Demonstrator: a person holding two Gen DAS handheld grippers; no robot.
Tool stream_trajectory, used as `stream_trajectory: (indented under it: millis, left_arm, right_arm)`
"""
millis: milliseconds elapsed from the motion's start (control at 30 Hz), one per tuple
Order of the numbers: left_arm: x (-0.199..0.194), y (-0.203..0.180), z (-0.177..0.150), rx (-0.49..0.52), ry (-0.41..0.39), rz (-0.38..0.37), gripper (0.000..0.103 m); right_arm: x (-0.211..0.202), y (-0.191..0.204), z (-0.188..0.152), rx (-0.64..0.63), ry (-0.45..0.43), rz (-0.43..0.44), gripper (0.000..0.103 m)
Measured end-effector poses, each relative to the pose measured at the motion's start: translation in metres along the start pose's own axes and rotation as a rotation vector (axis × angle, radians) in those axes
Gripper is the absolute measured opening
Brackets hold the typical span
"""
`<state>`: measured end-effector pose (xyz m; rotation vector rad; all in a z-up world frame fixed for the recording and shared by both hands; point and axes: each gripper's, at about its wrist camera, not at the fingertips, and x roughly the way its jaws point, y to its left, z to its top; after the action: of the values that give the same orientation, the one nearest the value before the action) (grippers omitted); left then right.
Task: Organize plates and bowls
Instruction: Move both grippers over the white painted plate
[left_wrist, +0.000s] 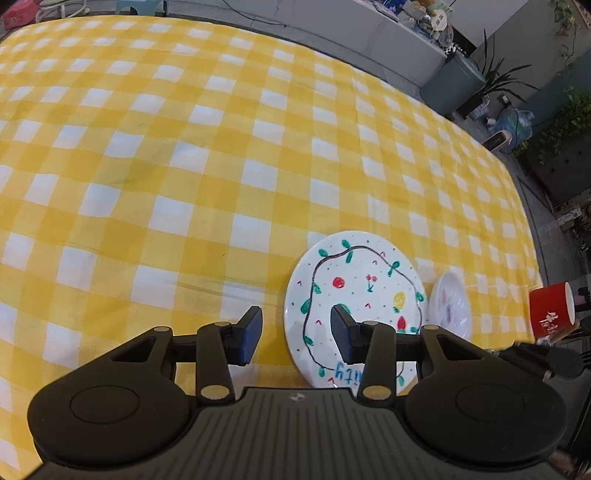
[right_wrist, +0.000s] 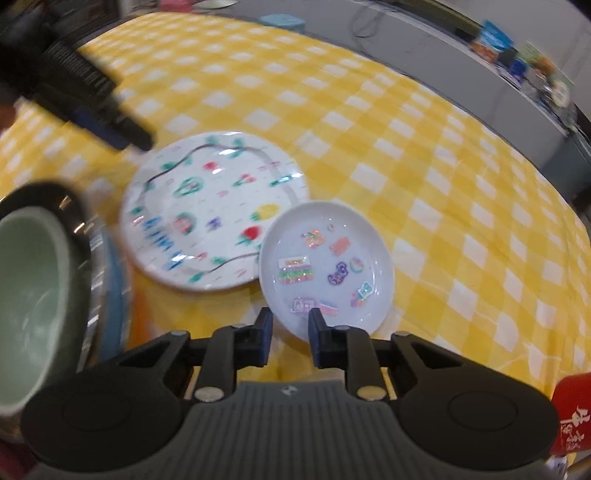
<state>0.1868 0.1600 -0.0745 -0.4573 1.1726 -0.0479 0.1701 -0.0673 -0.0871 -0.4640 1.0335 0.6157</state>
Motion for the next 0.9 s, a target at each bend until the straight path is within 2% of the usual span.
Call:
stream_trajectory:
  millis: [200, 233, 267, 333, 400, 533, 633, 800, 900]
  left_arm:
    - [0.01, 0.009, 0.002, -0.035, 0.024, 0.009, 0.05]
    - [0.012, 0.011, 0.002, -0.051, 0.035, -0.001, 0.05]
    - [0.015, 0.015, 0.003, -0.07, 0.053, -0.019, 0.05]
    - [0.021, 0.021, 0.002, -0.1, 0.078, -0.068, 0.046]
    - [0.022, 0.025, 0.002, -0.11, 0.067, -0.097, 0.044]
    - [0.023, 0.031, 0.002, -0.151, 0.057, -0.137, 0.036]
    - [0.027, 0.036, 0.003, -0.179, 0.051, -0.177, 0.036]
    - [0.037, 0.063, 0.001, -0.327, 0.057, -0.317, 0.032]
    - [0.042, 0.076, -0.001, -0.413, 0.064, -0.374, 0.03]
  right_arm:
    - [0.015, -0.041, 0.016, 0.181, -0.032, -0.081, 0.02]
    - [0.016, -0.05, 0.017, 0.227, -0.04, -0.063, 0.021]
    - [0.014, -0.06, 0.017, 0.284, -0.059, -0.005, 0.023]
    - [0.012, -0.079, 0.015, 0.403, -0.104, 0.19, 0.023]
    - [0.018, -0.088, 0.012, 0.461, -0.103, 0.326, 0.023]
    - [0.041, -0.1, 0.006, 0.548, -0.069, 0.451, 0.022]
    - [0.056, -0.103, 0.001, 0.608, -0.066, 0.554, 0.019]
    - [0.071, -0.108, -0.002, 0.666, -0.084, 0.652, 0.016]
    - [0.077, -0.113, -0.005, 0.691, -0.089, 0.678, 0.007]
